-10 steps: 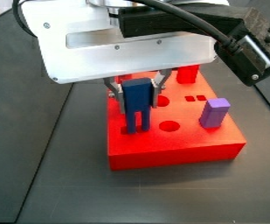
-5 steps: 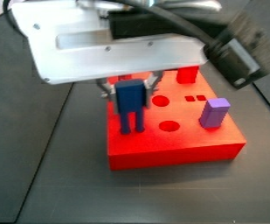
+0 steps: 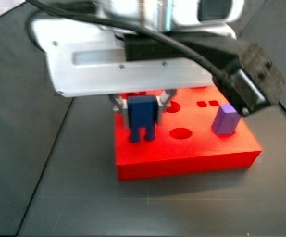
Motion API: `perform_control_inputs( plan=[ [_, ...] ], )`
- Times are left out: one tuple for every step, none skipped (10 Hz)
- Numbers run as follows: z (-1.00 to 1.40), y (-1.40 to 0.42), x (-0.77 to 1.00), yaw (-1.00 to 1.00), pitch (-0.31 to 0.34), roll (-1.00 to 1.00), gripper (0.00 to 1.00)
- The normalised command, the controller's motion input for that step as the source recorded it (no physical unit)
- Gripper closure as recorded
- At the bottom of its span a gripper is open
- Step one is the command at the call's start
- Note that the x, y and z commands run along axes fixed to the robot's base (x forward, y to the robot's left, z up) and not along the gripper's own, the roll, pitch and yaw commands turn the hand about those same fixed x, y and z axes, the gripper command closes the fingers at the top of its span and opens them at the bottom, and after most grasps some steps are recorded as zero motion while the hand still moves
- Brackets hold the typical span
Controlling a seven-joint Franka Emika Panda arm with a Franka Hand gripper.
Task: Pick up the square-circle object. Move up. Rotate the square-circle object. Move to above the board. Insert the square-circle object.
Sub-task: Insert the square-circle object.
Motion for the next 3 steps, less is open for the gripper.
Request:
perform_control_inputs(
  plan=[
    [-0.47, 0.0, 0.09, -0.13, -0.021, -0.01, 1.0],
    [-0.13, 0.0, 0.0, 0.0, -0.101, -0.06, 1.0],
    [0.0, 0.0, 0.0, 0.0, 0.0, 0.0, 1.0]
  ],
)
